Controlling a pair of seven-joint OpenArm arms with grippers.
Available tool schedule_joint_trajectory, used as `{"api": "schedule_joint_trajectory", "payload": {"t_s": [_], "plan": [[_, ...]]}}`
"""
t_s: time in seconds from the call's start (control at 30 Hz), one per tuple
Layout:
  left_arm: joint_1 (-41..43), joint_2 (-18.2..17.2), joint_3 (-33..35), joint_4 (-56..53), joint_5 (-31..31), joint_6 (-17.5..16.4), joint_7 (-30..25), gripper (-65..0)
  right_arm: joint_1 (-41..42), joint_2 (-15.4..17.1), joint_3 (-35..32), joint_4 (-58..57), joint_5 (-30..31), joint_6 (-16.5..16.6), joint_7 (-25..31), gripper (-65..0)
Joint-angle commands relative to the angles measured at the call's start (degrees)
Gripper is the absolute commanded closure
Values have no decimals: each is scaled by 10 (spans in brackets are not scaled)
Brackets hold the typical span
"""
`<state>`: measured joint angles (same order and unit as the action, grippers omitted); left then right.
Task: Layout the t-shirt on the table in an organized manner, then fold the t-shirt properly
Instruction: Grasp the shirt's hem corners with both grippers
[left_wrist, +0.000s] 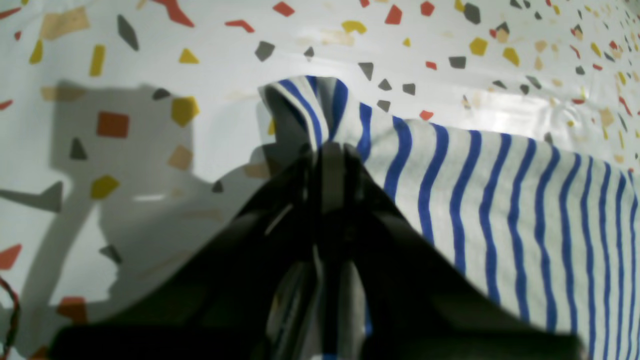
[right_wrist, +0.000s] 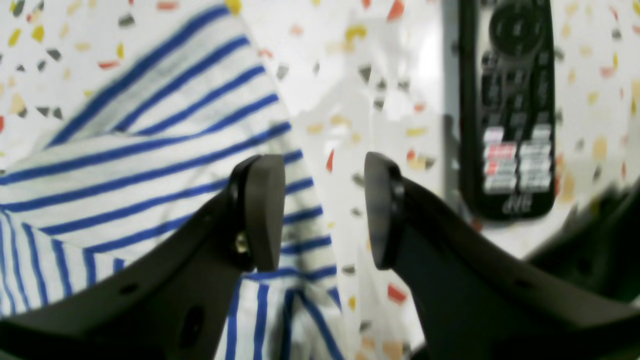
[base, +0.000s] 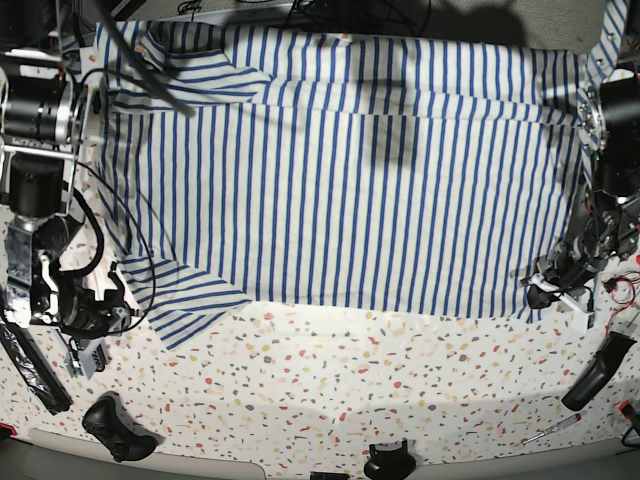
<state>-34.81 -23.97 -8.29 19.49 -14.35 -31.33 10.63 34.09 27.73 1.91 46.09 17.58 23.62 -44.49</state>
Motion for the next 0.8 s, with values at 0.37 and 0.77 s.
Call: {"api": "schedule_joint_trajectory", "payload": {"t_s": [0.37, 0.77], "plan": [[-14, -8, -1, 7, 0, 1, -17, 0, 35, -8, 2, -105, 16, 24, 18, -256], [-14, -8, -1, 7, 0, 0, -17, 0, 35, -8, 2, -163, -9, 35, 29, -104]]}}
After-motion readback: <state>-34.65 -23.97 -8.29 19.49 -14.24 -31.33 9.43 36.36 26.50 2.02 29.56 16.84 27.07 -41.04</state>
